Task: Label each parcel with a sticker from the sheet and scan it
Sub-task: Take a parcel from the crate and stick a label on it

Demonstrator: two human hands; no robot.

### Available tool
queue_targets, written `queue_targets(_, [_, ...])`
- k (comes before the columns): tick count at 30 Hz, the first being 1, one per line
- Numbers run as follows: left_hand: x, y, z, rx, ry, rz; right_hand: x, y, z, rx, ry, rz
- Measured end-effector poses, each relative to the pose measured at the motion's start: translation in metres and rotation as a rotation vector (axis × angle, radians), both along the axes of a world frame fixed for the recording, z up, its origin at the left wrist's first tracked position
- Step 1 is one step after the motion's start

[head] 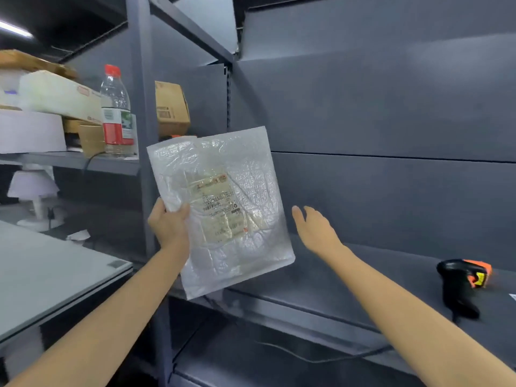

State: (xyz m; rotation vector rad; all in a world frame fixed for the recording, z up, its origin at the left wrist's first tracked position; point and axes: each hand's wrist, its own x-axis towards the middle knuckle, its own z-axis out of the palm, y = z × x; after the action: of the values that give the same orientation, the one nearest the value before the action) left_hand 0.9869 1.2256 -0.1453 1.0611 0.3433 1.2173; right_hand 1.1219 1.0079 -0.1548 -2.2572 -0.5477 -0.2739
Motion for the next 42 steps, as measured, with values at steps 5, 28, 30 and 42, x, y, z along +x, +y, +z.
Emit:
queue_targets(5, [0.055, -0.044, 0.008, -0.109, -0.055, -0.046, 0.008, -0.032, -0.019, 0.158, 0.181, -0.054])
queue_targets(28, [0.101, -0.103, -0.022, -0.074, 0.532, -0.275, 0.008, -0.128, 0.07, 0.682, -0.115, 0.032])
queue_targets(30, [0.096, -0.095, -0.012, 0.121, 0.501, -0.201, 0.006, -0.142, 0.103, 0.467, -0.245, -0.002])
queue_targets(42, [0.095, -0.111, 0.013, 0.675, 0.232, -0.545, -0.029, -0.121, 0.198, -0.432, -0.537, 0.099])
